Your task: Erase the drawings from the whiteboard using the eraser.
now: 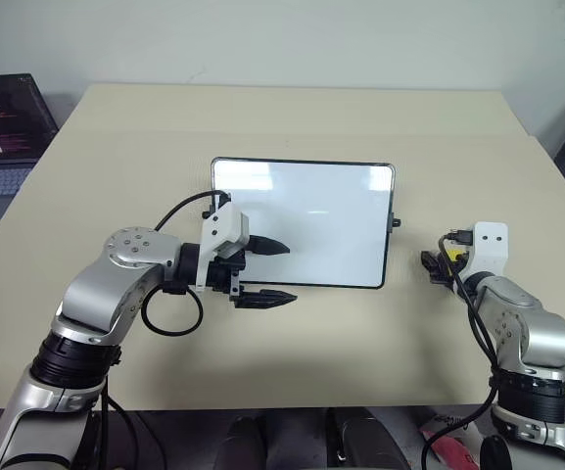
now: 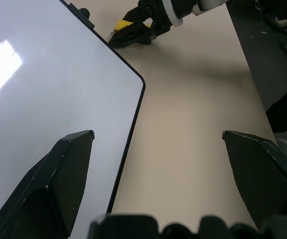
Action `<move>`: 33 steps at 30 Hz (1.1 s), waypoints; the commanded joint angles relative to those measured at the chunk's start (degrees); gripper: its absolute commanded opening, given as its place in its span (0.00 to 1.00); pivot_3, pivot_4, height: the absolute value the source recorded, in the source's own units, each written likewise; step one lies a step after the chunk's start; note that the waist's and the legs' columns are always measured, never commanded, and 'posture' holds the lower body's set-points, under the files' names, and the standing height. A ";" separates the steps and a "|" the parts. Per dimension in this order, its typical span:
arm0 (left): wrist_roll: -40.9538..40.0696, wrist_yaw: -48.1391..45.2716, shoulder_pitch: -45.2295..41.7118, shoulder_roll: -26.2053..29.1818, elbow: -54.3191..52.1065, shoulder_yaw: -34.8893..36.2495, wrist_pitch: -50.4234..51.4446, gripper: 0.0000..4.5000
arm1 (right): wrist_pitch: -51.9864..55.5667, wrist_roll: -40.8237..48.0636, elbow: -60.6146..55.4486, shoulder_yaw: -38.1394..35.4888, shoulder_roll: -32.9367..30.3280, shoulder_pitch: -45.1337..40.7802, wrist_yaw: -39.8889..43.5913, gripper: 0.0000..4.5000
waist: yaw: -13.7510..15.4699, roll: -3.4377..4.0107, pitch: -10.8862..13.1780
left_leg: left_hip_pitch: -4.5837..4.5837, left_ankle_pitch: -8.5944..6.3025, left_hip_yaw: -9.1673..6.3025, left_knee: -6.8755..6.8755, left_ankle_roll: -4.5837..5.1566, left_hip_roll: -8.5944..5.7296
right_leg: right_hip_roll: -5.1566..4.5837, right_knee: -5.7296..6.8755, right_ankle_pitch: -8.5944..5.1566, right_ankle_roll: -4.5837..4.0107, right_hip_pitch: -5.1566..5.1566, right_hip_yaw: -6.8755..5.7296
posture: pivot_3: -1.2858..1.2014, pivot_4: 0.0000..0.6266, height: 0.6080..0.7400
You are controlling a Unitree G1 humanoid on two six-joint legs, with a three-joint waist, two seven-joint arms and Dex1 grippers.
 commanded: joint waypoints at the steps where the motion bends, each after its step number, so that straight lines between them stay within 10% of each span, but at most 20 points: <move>1: -0.70 -0.33 0.95 0.52 -1.64 1.03 -0.81 1.00 | -1.30 -0.42 -3.84 0.39 -1.87 0.68 -0.10 0.99 | 0.03 0.04 0.03 | 0.00 0.00 0.00 0.00 0.00 -0.02 | 0.00 0.00 -0.02 -0.03 0.01 0.03 | 0.52 0.24 1.00; 11: -2.53 5.64 6.27 -0.48 -0.90 7.69 -0.69 1.00 | -10.49 -1.34 -22.14 7.26 -0.41 5.07 -0.27 0.99 | -0.09 0.14 0.12 | 1.43 -0.15 -0.13 0.33 0.24 -0.41 | -0.03 0.80 0.08 -0.07 1.02 0.17 | 0.52 0.24 1.00; 33: 6.62 46.13 29.67 -22.84 -1.64 29.62 -20.28 1.00 | -52.08 0.45 -13.62 8.41 8.35 31.65 5.06 0.99 | 2.05 0.20 -0.70 | 1.19 -1.01 -0.26 0.30 -0.77 -0.12 | -0.52 0.05 -0.35 0.21 1.00 0.22 | 0.52 0.24 1.00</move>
